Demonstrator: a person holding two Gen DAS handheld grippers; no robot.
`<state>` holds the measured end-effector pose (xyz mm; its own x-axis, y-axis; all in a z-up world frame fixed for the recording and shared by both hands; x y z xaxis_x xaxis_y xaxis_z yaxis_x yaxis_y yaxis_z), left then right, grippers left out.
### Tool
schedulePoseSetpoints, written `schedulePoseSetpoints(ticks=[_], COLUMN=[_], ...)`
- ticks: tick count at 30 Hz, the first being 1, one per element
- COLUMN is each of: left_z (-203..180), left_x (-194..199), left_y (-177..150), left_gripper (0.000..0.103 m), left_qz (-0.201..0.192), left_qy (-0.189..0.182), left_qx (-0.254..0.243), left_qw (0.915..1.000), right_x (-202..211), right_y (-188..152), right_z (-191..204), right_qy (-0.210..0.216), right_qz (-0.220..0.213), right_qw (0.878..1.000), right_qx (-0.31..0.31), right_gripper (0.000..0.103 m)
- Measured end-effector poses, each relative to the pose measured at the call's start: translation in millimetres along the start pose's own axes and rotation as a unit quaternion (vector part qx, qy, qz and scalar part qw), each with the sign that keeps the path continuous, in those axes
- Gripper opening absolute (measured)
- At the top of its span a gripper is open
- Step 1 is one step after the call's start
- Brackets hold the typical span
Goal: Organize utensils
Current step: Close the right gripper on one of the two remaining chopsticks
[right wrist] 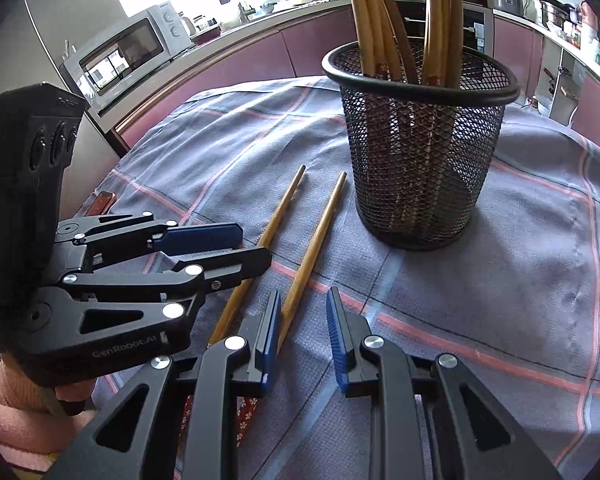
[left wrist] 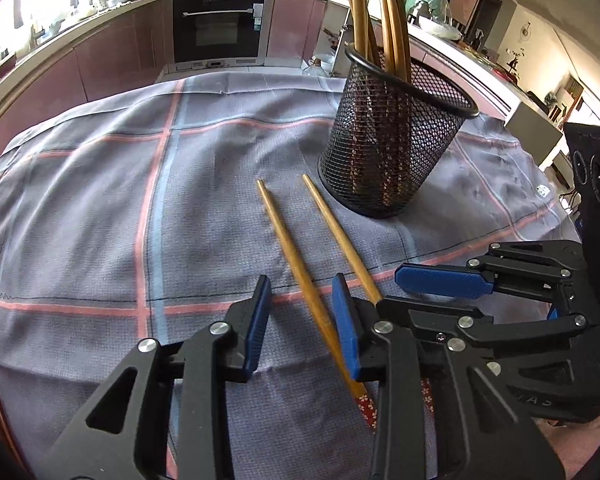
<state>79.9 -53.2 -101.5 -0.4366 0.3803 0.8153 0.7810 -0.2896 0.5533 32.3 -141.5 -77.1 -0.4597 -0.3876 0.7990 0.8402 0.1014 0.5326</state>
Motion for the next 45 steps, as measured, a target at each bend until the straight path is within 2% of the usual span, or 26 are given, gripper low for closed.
schedulePoseSetpoints(ticks=[3,5,8,20,25,32,41,45], left_z=[0.2,3.9,9.4,12.0,12.6,16.1,21.3,19.8], left_x=[-3.0,-4.0,-3.3,-8.9,-10.0,-7.7,10.4,21.6], left_y=[1.5,2.2,2.5,9.1,9.9,6.5,1.5,1.7], left_gripper=[0.022,0.013,0.012,0.011,0.011,0.008,0.008,0.008], left_qz=[0.004,0.008,0.01,0.015,0.016,0.015,-0.005,-0.017], left_qy=[0.0,-0.009,-0.017,-0.007,-0.003,-0.019,-0.029,-0.035], left_qx=[0.003,0.014,0.026,0.039,0.044,0.065,0.083,0.081], left_qw=[1.0,0.9998,0.9994,0.9991,0.9989,0.9976,0.9962,0.9959], right_x=[-1.5,-2.4,-4.3,-16.8,-17.9,-15.8,2.6,13.3], right_y=[2.1,3.0,4.7,18.8,20.2,18.4,15.5,16.1], right_z=[0.7,-0.6,-1.7,-0.2,-2.5,-7.2,-8.3,-5.8], right_qy=[0.001,0.003,0.003,-0.007,-0.01,0.013,0.052,0.055], right_qz=[0.0,0.001,0.002,-0.005,-0.004,-0.005,-0.027,-0.039], right_qw=[1.0,1.0,1.0,1.0,1.0,1.0,0.998,0.997], right_qx=[0.0,-0.002,-0.004,-0.003,-0.003,-0.018,-0.027,-0.024], right_gripper=[0.022,0.022,0.022,0.021,0.011,0.006,0.005,0.005])
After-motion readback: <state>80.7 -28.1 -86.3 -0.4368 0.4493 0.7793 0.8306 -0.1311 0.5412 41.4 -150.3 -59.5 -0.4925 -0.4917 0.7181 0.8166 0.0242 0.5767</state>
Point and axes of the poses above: each gripper's, at about its wrist camera, not at the fingertips, and x roughly against the way its jaws point, z to its left, y to its top, the point moved 1 cm from there along -x, roughly the way its jaws point
